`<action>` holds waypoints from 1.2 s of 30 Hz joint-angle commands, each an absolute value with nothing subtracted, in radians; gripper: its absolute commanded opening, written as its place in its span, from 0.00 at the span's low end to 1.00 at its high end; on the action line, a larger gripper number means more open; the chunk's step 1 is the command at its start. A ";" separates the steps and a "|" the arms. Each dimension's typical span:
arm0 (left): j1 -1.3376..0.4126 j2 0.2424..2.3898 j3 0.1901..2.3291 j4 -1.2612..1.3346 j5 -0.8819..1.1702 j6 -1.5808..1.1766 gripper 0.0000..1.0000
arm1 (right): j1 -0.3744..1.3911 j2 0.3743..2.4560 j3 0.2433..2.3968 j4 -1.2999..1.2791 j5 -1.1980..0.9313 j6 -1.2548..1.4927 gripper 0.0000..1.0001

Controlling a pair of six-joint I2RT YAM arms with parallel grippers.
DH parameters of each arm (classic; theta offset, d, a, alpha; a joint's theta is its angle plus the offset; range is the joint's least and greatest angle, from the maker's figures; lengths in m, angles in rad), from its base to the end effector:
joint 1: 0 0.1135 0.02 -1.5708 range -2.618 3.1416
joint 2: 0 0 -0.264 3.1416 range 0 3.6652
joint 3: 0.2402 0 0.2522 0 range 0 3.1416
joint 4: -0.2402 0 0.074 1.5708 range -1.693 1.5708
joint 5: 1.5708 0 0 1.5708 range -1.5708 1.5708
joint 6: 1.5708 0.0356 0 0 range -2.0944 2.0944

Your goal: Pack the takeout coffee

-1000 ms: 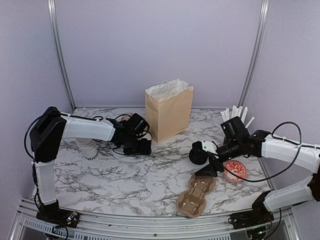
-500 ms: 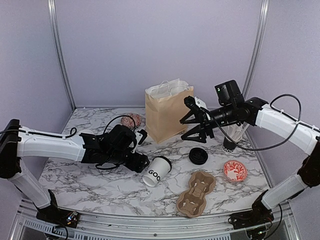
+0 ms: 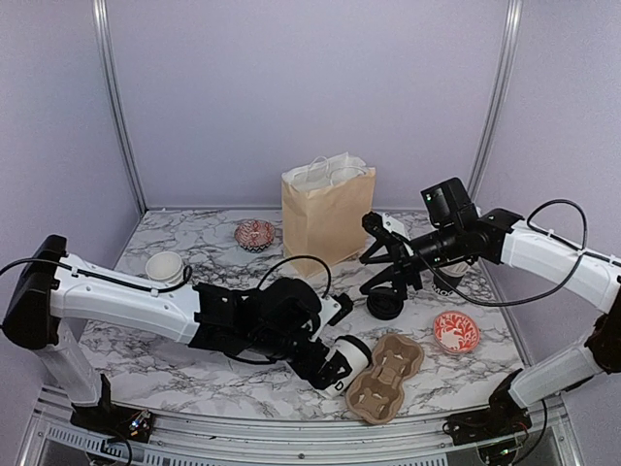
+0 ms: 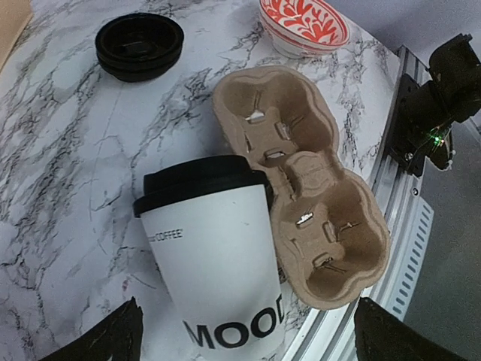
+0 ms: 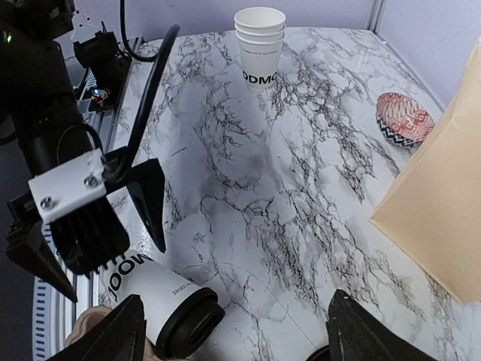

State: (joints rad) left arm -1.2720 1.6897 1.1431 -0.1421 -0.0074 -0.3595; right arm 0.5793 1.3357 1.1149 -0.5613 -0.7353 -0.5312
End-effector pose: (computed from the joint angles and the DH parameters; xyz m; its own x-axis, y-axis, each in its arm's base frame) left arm 0.1110 -0.3596 0.2299 -0.5107 0.4631 -0.7244 0.8272 0.4943 -0.2672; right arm 0.2228 0.1743 0.3044 -0.1011 -0.5151 -0.8512 -0.9922 0.1151 0.0482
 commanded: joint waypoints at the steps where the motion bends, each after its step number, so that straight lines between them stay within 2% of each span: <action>1: -1.313 1.820 1.208 -0.236 -0.031 -0.414 0.99 | 0.570 1.322 1.106 -0.529 -0.704 -0.521 0.81; 8: -1.322 1.882 1.236 -0.307 -0.127 -0.513 0.97 | 0.569 1.319 1.099 -0.522 -0.708 -0.521 0.81; 12: -1.321 1.891 1.227 -0.308 -0.110 -0.525 0.90 | 0.569 1.322 1.092 -0.515 -0.716 -0.520 0.80; 19: -1.317 1.969 1.285 -0.315 -0.069 -0.453 0.88 | 0.569 1.338 1.105 -0.534 -0.724 -0.522 0.81; 22: -1.313 1.995 1.308 -0.333 -0.078 -0.400 0.83 | 0.569 1.335 1.126 -0.565 -0.730 -0.530 0.81; 24: -1.308 1.996 1.314 -0.353 -0.087 -0.389 0.76 | 0.568 1.331 1.135 -0.585 -0.727 -0.535 0.81; 28: -1.299 1.951 1.294 -0.375 -0.088 -0.363 0.67 | 0.569 1.321 1.156 -0.622 -0.723 -0.549 0.81; 32: -1.299 1.859 1.232 -0.348 -0.139 -0.286 0.64 | 0.569 1.326 1.188 -0.651 -0.717 -0.542 0.80; 36: -1.288 1.730 1.110 -0.183 -0.161 -0.219 0.62 | 0.561 1.348 1.251 -0.673 -0.771 -0.494 0.81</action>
